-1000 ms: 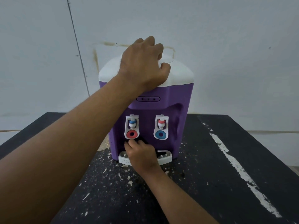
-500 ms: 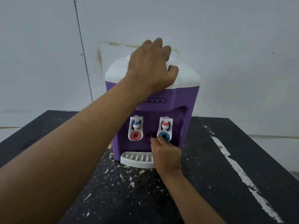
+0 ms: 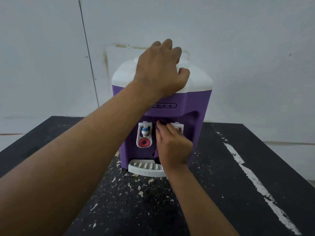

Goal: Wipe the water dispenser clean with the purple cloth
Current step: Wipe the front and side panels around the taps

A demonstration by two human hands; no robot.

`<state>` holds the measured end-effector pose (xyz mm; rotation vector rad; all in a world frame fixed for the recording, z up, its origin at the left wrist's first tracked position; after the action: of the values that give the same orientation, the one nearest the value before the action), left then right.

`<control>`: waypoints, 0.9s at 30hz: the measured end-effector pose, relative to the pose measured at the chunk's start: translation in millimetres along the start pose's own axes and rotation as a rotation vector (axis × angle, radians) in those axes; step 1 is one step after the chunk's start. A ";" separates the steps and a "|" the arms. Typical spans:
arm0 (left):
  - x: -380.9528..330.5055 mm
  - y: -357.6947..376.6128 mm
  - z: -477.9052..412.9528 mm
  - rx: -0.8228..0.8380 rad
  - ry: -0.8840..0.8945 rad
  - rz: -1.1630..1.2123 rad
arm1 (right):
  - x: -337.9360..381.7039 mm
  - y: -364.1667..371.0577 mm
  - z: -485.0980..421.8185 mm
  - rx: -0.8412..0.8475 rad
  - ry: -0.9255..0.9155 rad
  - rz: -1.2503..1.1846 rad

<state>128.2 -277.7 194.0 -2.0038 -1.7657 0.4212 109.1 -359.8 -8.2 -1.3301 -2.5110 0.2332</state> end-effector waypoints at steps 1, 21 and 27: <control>-0.1 -0.1 0.1 -0.002 -0.001 0.001 | -0.1 5.1 13.3 0.061 -0.020 -0.002; -0.7 -1.0 -0.2 0.012 -0.007 0.007 | -11.2 14.0 57.6 0.218 0.095 -0.035; -0.6 -0.6 -0.2 0.015 -0.011 0.003 | -9.4 8.2 31.3 0.093 0.140 -0.046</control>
<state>127.7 -278.2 194.5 -1.9980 -1.7608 0.4457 110.2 -363.3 -41.7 -1.2076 -2.3815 0.2357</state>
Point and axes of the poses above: each hand's wrist, its own z-axis away from the middle knuckle, its own y-axis out of the palm, x = y × z, the point moved 4 cm from there along -z, towards the middle knuckle, and after that the axes turned 6 degrees about -z, right-handed, at the moved point
